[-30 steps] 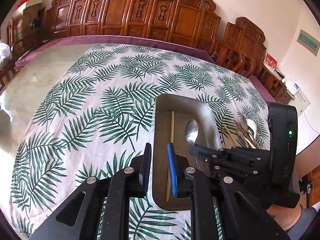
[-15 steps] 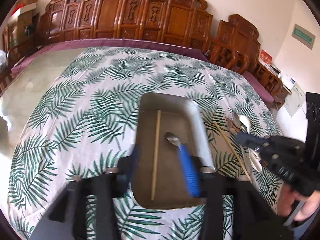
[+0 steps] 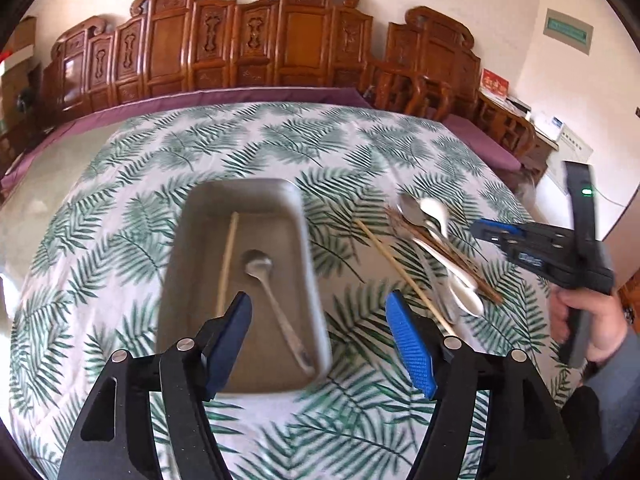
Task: Organize utensils
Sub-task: 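Grasp another chopstick with the left tool while the right tool grasps a slotted-handle metal spoon, then carry the chopstick into the tray with the left tool and open it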
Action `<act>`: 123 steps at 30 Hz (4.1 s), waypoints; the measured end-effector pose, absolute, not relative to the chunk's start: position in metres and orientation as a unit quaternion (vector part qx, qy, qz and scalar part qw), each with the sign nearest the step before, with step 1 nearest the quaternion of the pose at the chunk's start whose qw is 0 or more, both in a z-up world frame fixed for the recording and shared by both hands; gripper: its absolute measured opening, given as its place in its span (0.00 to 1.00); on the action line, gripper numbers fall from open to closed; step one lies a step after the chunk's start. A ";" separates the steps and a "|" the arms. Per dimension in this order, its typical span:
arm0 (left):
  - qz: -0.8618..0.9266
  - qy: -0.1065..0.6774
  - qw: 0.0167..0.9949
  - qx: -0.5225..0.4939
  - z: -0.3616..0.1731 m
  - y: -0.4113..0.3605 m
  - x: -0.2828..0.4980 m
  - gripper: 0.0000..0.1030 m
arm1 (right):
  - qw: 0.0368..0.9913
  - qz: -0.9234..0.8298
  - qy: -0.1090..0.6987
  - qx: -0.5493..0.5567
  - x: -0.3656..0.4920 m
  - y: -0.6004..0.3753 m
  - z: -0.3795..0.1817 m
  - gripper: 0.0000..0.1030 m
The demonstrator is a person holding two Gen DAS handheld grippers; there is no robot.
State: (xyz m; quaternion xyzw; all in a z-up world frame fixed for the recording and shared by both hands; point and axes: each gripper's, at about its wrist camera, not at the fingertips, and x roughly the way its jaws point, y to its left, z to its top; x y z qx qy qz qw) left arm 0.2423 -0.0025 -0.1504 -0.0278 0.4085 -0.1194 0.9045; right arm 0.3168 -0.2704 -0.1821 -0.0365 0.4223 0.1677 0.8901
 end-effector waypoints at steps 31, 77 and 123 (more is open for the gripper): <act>-0.128 0.451 0.883 0.015 -0.176 -0.084 0.274 0.65 | 0.837 0.227 0.494 -0.060 0.362 -0.251 -0.220 0.20; -0.111 0.502 0.856 0.056 -0.225 -0.114 0.312 0.04 | 0.867 0.239 0.436 0.046 0.349 -0.299 -0.175 0.08; -0.149 0.416 0.897 -0.026 -0.148 0.026 0.297 0.04 | 0.869 0.243 0.429 0.019 0.302 -0.212 -0.146 0.08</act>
